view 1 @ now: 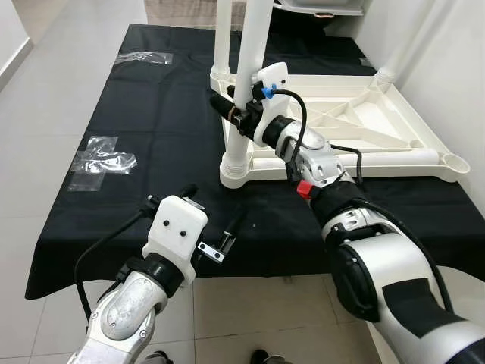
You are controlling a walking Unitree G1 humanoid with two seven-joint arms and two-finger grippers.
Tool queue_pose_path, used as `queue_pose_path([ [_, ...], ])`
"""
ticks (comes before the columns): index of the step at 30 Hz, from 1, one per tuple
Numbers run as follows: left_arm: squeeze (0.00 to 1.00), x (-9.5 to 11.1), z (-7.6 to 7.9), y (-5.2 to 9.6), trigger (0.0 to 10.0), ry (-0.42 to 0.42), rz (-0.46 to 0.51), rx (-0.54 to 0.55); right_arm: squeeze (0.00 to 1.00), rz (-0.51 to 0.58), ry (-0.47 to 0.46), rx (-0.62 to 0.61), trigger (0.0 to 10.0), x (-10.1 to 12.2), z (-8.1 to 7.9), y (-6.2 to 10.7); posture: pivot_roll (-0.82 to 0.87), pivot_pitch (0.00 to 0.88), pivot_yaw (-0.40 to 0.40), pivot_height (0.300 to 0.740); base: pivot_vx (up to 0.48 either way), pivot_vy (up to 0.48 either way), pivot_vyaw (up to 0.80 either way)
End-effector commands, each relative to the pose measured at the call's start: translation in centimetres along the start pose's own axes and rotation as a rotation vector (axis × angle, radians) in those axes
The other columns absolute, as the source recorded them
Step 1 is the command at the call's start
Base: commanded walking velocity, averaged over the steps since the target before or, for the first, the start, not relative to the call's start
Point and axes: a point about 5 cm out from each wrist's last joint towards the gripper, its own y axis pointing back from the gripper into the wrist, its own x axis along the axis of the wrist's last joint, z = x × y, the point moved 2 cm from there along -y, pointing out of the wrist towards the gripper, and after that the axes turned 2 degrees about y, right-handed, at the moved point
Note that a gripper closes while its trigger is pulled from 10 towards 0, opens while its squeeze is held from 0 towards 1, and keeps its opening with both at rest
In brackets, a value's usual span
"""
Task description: Building children table
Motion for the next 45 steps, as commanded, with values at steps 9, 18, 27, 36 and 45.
queue_pose_path([
  [9, 0.0, -0.4, 0.0, 0.1, 10.0, -0.013, -0.01, -0.012, 0.0, -0.2, -0.007, -0.393, 10.0, -5.2, 3.1, 2.5, 0.12, 0.245, -0.116, 0.74, 0.0, 0.0, 0.0],
  [18, 0.0, -0.3, -0.1, -0.1, 10.0, -0.014, -0.006, -0.015, 0.0, -0.258, 0.006, -0.711, 10.0, -5.8, 4.2, 3.6, 0.12, 0.237, -0.115, 0.74, 0.0, 0.0, 0.0],
  [27, 0.0, -0.3, -0.1, -0.1, 10.0, -0.014, -0.005, -0.017, 0.0, -0.282, -0.029, -1.034, 10.0, -6.0, 4.6, 5.0, 0.12, 0.244, -0.113, 0.74, 0.0, 0.0, 0.0],
  [36, 0.0, -0.3, -0.1, -0.2, 10.0, -0.012, -0.001, -0.016, 0.0, -0.271, -0.055, -1.283, 10.0, -5.3, 3.4, 5.3, 0.13, 0.243, -0.109, 0.74, 0.0, 0.0, 0.0],
  [45, 0.0, 0.3, -0.5, -0.3, 10.0, -0.031, 0.012, -0.007, 0.0, -0.298, -0.057, -1.683, 10.0, -4.2, 0.9, 6.1, 0.21, 0.248, -0.123, 0.74, 0.0, 0.0, 0.0],
])
